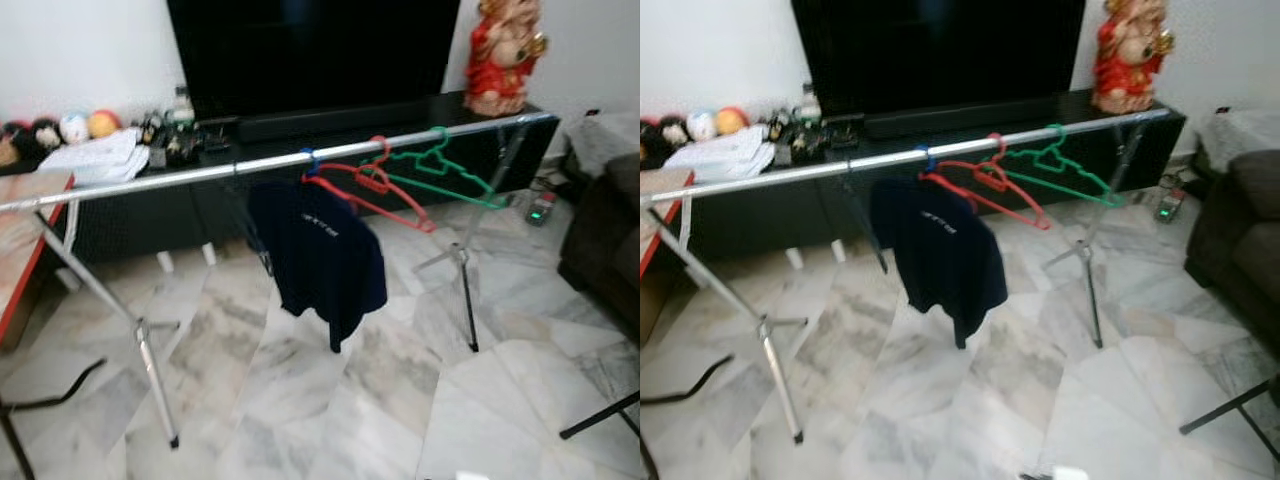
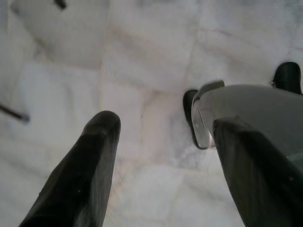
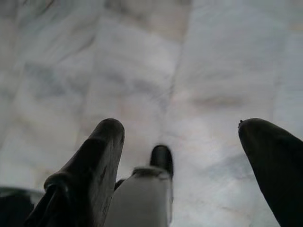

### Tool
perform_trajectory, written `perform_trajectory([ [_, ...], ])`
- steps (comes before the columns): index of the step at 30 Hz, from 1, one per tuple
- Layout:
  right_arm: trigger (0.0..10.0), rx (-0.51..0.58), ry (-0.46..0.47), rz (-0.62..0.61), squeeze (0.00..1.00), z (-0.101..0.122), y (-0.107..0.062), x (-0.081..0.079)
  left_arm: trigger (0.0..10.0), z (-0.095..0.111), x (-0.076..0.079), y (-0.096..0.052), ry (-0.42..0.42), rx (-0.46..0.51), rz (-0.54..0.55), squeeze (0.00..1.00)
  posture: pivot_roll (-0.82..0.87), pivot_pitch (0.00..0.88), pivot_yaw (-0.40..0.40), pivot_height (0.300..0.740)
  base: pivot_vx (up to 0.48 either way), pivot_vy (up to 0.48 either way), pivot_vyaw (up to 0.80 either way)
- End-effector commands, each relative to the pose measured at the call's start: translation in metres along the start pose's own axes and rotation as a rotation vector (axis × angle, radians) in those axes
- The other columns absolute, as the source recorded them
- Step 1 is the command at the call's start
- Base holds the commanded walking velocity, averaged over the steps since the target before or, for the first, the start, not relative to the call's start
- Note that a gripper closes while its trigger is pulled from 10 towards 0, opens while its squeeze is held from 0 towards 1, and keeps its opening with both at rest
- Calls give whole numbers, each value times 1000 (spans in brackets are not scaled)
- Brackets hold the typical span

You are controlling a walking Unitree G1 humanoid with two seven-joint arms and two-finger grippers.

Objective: Hang hanger

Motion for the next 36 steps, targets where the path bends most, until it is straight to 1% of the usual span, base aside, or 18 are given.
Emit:
perform_trajectory([
  [1, 10000, -17, 5, 14, 0, -7, -1, -7, 10000, -9, -2, -1, -4, -21, 8, 0, 35, 31, 51, 740, 0, 0, -781],
  [9, 10000, -22, 6, 11, 0, -9, -1, -7, 10000, -8, -3, -1, 7, -18, 8, 0, 33, 42, 56, 740, 0, 0, -781],
  [10, 10000, -23, 6, 12, 0, -9, -1, -8, 10000, -8, -4, -1, 24, -18, 7, 0, 33, 44, 57, 740, 0, 0, -781],
  [13, 10000, -23, 7, 14, 0, -9, -1, -8, 10000, -7, -4, -1, 44, -15, 5, 0, 35, 48, 59, 740, 0, -390, -781],
  [16, 10000, -21, -8, 20, 0, -8, -1, -9, 10000, -8, -5, -2, 8, -17, 15, 0, 38, 52, 60, 740, 0, -160, -783],
  [25, 10000, -19, -15, 23, 0, -7, 0, -10, 10000, -8, -6, -2, 6, -12, 18, 0, 39, 56, 61, 740, 0, 0, -782],
  [29, 10000, -20, -38, 29, 0, -7, 0, -10, 10000, -6, -6, -2, -9, 1, 25, 0, 39, 56, 61, 740, 0, 0, -781],
  [36, 10000, -19, -39, 29, 0, -6, 0, -10, 10000, -7, -7, -2, -11, 0, 30, 0, 40, 57, 61, 740, 0, 0, -781],
])
Point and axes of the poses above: a point about 5 cm out from each wrist's last joint towards the gripper, its own y axis pointing out of the wrist towards the gripper, its own z axis along the axis of the wrist's last joint, x = y × z, the point moved 6 cm from there along y, pointing out of the wrist towards the gripper, and after that the axes turned 2 degrees about y, right-handed, at the moved point
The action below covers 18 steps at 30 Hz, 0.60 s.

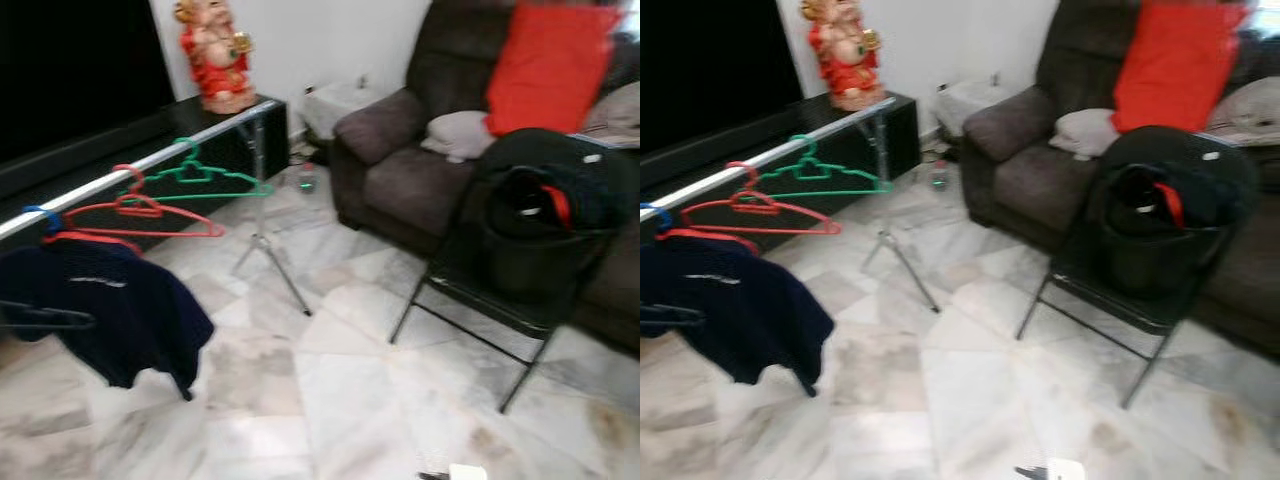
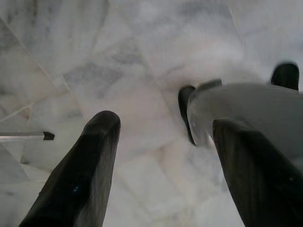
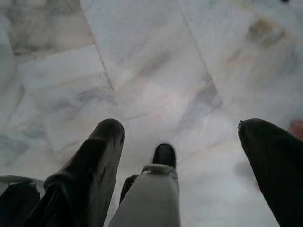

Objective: Hang hanger

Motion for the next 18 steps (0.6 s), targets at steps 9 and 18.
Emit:
perform_trajectory([
  [9, 10000, -16, -5, -19, 0, -6, -2, 8, 10000, 0, -3, 0, -1, -11, 15, 0, 40, 58, 60, 740, 0, 0, -781],
  [18, 10000, 0, -6, -21, 0, -3, -1, 9, 10000, 0, -1, 0, -25, -4, 9, 0, 41, 59, 60, 740, 27, 0, -414],
])
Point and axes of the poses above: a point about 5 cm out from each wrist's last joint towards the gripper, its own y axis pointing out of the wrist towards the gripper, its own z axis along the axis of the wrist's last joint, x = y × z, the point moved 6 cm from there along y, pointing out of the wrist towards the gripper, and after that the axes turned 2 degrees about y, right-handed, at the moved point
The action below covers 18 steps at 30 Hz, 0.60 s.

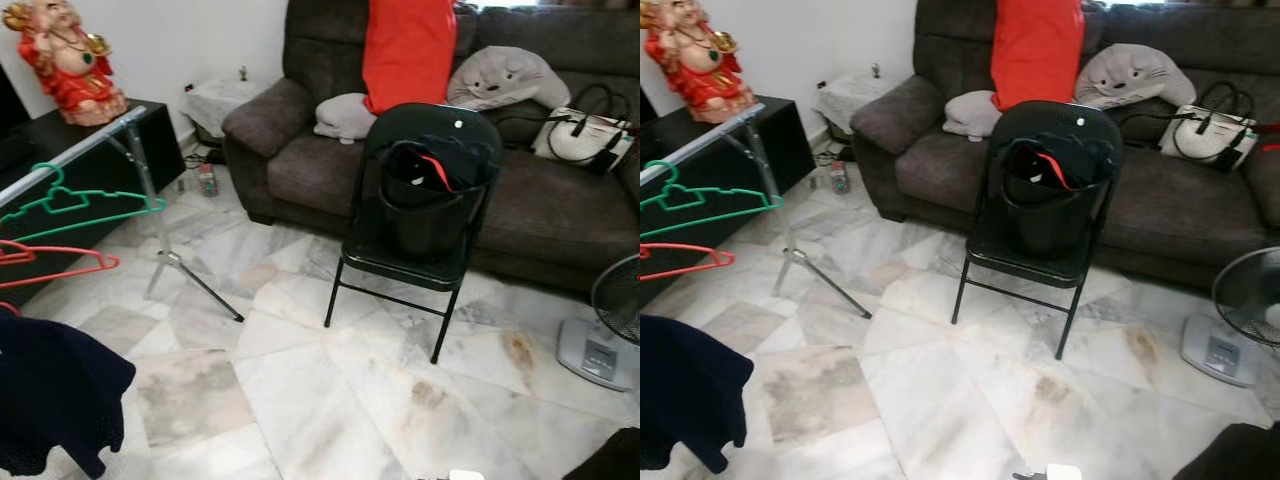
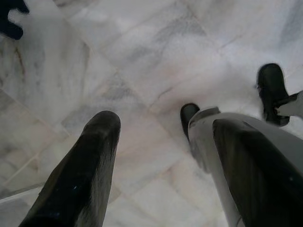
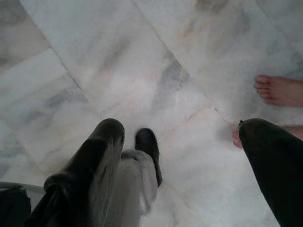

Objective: Hang hanger

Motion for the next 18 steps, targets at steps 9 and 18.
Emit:
perform_trajectory([
  [9, 10000, 4, 5, -2, 0, 1, 0, -1, 10000, -13, -1, -2, -15, -41, 0, 0, 41, 57, 60, 740, 282, 0, 0],
  [18, 10000, 7, -1, -13, 0, 1, 0, 1, 10000, -13, -1, -2, -20, -39, -2, 0, 40, 52, 61, 740, 290, 0, -769],
])
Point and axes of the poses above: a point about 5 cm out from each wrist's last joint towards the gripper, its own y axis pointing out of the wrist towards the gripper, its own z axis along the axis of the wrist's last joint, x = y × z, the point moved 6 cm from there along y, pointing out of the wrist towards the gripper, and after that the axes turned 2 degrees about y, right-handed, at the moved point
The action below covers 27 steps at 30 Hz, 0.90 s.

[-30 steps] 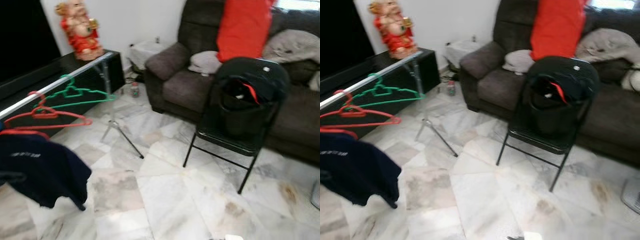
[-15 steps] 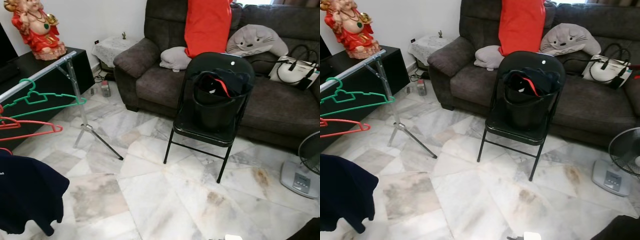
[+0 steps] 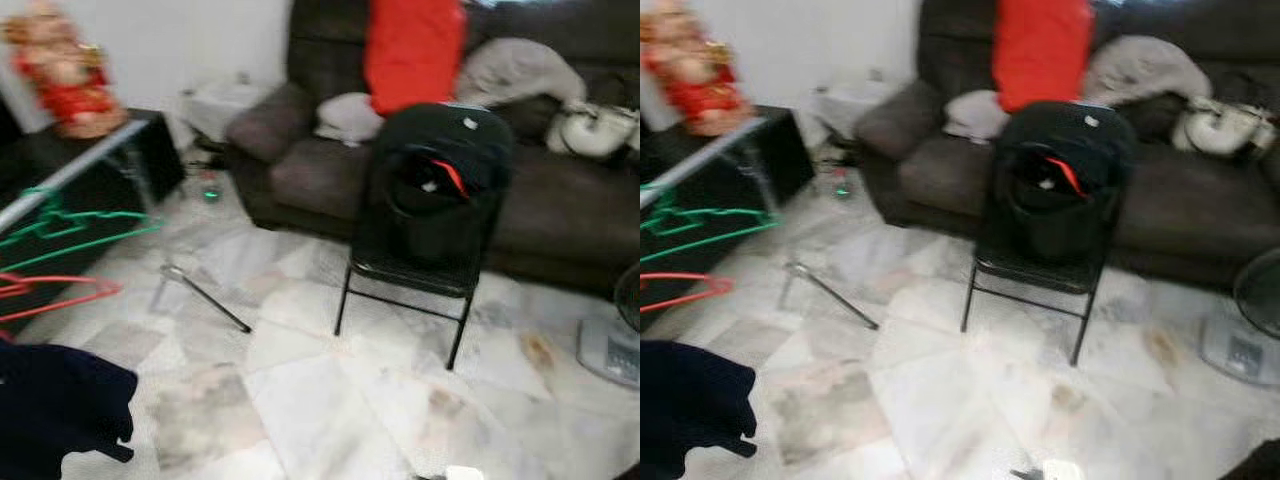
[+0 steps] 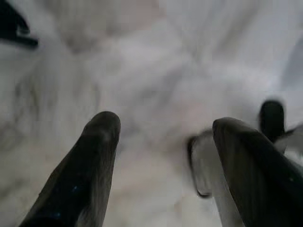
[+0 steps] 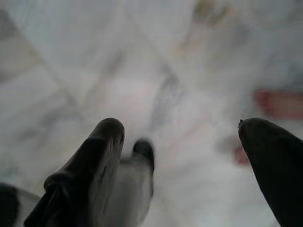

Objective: Hang hanger

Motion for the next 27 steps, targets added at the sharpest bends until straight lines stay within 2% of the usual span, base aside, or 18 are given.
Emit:
perform_trajectory([
  [1, 10000, 24, 0, 43, 0, 9, 2, -19, 10000, -33, -12, -7, -8, -88, 25, 0, 40, 52, 61, 740, 296, 0, -763],
  [4, 10000, 25, 1, 43, 0, 9, 2, -19, 10000, -33, -12, -7, -8, -88, 25, 0, 41, 54, 61, 740, 299, 0, -588],
  [27, 10000, 45, 15, 34, 0, 12, 2, -18, 10000, -32, -13, -7, -14, -89, 26, 0, 39, 56, 64, 740, 296, 0, 0],
])
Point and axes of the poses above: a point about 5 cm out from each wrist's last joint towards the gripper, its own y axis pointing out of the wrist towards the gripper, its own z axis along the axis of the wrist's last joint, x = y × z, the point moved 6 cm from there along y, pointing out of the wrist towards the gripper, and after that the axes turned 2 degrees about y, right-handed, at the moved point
